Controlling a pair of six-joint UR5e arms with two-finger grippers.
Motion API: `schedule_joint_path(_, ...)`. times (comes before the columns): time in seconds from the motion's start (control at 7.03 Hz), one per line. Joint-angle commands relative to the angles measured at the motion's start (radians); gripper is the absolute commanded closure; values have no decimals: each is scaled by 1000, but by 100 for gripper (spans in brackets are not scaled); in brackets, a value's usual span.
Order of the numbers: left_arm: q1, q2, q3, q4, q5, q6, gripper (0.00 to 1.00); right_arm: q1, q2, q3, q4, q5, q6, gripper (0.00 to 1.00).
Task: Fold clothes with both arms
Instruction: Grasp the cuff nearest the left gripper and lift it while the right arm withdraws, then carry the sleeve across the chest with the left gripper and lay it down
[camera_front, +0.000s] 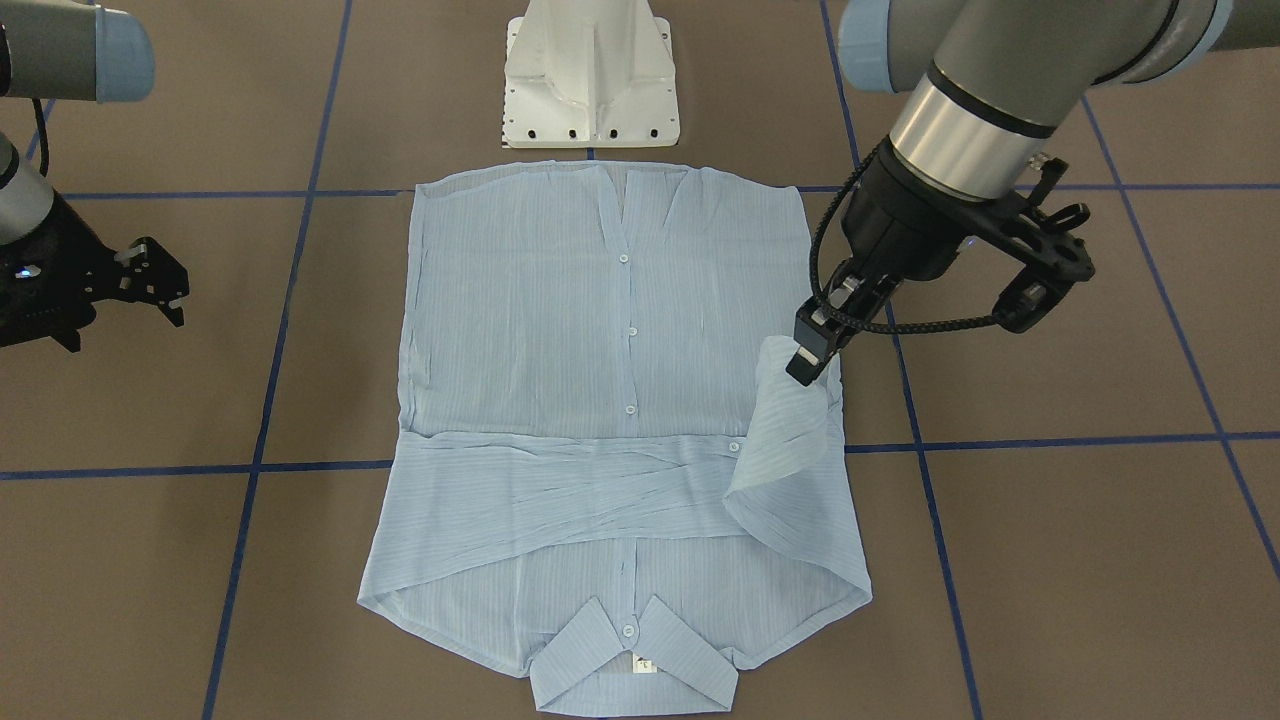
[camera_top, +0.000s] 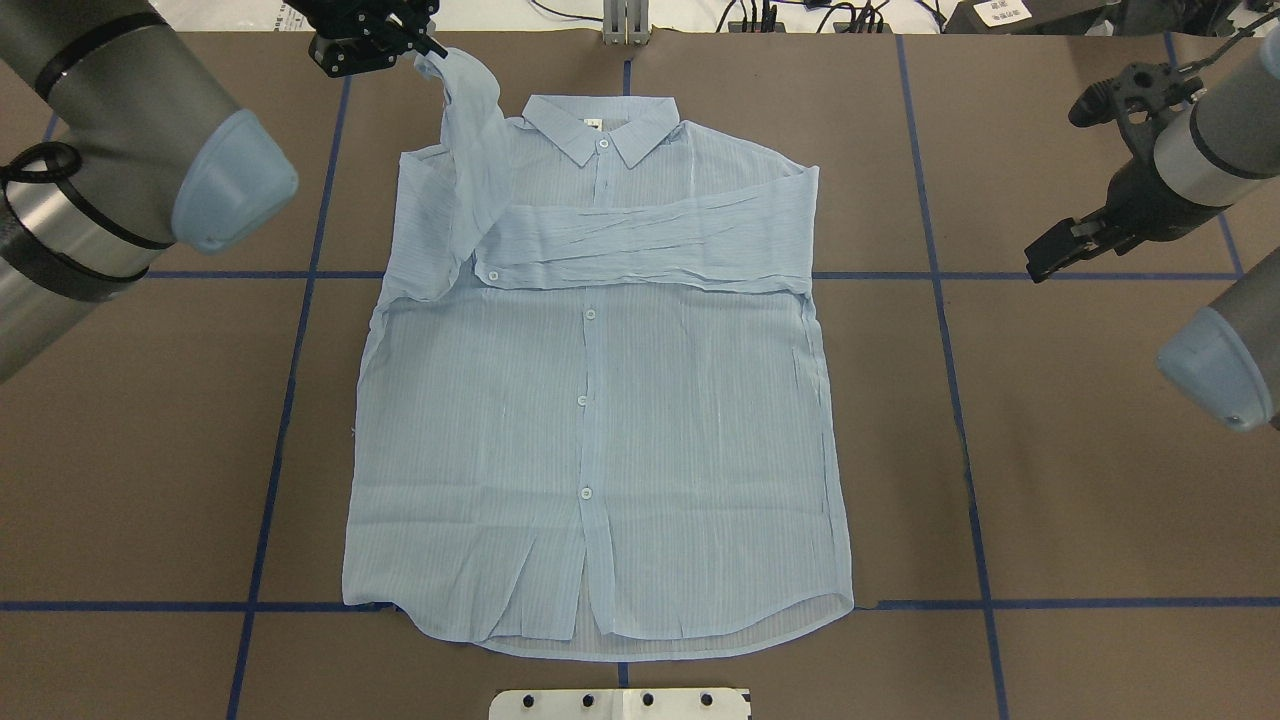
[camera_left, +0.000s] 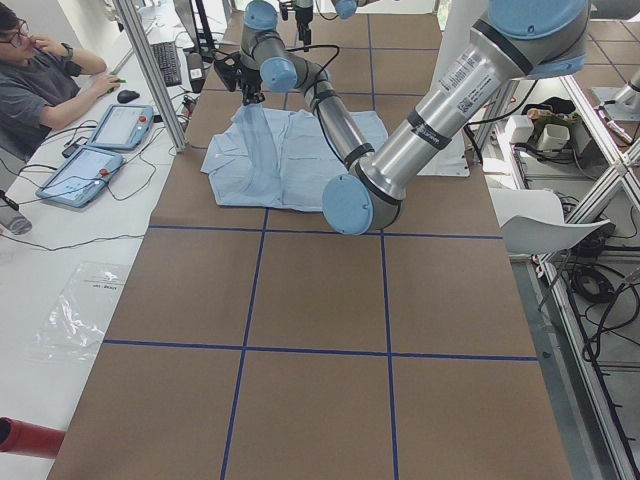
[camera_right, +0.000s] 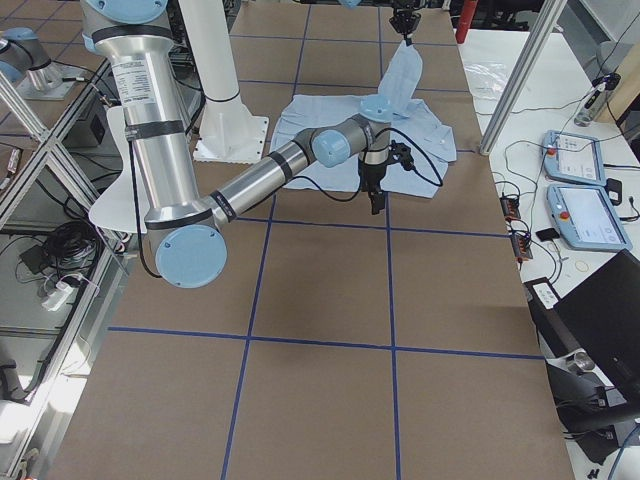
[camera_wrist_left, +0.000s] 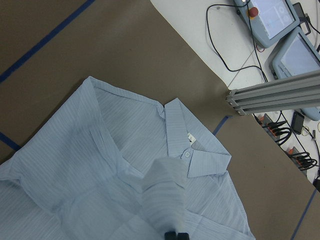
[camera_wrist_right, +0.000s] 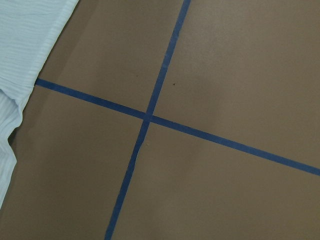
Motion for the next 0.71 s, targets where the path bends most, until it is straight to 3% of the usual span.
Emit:
schedule_joint_path(0.0, 43, -1, 6, -10, 4, -55, 100, -1, -2, 0, 8, -1, 5, 0)
schedule_joint_path(0.28, 188, -30, 76, -119, 109, -181, 100, -1, -1, 0, 8, 0, 5, 0)
schedule_joint_path(0.57, 323, -172, 334, -228, 243, -288, 100, -3, 4, -2, 8, 2, 7, 0)
